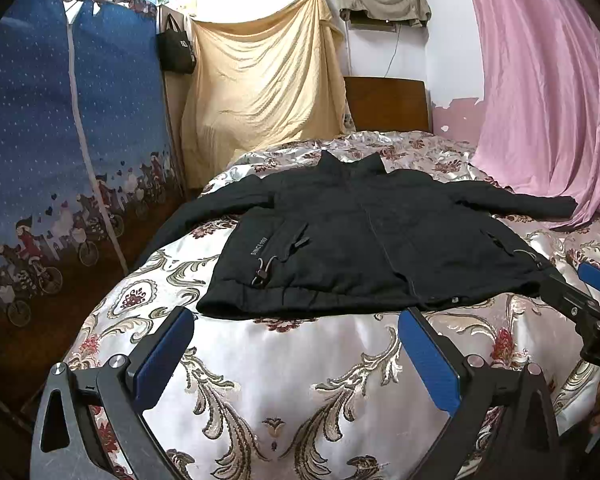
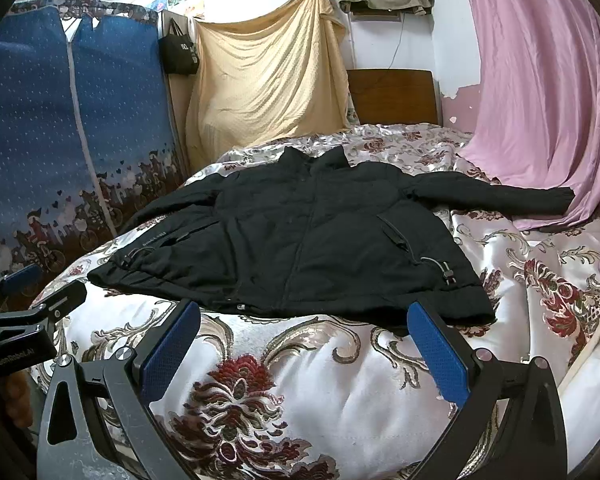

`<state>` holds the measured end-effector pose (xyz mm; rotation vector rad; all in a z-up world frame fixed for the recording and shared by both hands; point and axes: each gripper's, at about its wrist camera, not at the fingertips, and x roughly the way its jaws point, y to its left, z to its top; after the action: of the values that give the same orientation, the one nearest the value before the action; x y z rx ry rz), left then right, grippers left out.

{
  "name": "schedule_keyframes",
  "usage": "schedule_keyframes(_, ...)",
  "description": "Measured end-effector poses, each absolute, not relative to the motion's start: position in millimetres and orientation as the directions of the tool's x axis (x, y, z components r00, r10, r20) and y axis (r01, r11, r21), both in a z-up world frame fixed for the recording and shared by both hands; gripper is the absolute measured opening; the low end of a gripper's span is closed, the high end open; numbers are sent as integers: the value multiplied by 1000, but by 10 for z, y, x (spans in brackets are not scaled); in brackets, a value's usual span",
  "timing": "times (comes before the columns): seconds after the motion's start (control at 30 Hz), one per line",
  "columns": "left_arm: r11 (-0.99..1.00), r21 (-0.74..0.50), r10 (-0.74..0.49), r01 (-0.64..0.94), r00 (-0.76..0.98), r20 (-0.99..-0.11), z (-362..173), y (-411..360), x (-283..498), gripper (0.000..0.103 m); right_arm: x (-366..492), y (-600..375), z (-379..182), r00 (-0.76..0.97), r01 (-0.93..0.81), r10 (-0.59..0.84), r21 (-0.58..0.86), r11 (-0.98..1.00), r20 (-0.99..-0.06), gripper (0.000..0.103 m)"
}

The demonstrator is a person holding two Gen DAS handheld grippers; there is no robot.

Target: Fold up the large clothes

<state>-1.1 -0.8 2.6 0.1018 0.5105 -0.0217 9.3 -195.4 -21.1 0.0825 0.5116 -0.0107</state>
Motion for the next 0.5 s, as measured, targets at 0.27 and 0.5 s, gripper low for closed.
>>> schedule_keyframes(0.27, 995, 94, 6, 46, 873, -488, 27, -12, -11, 103, 102, -1941, -206, 871, 31, 9, 74, 997, -491, 102)
schedule_keyframes(0.5, 995, 94, 6, 46, 873, -488, 28, -13, -11, 103, 102, -1937, -205, 870, 32, 9, 74, 997, -492, 102)
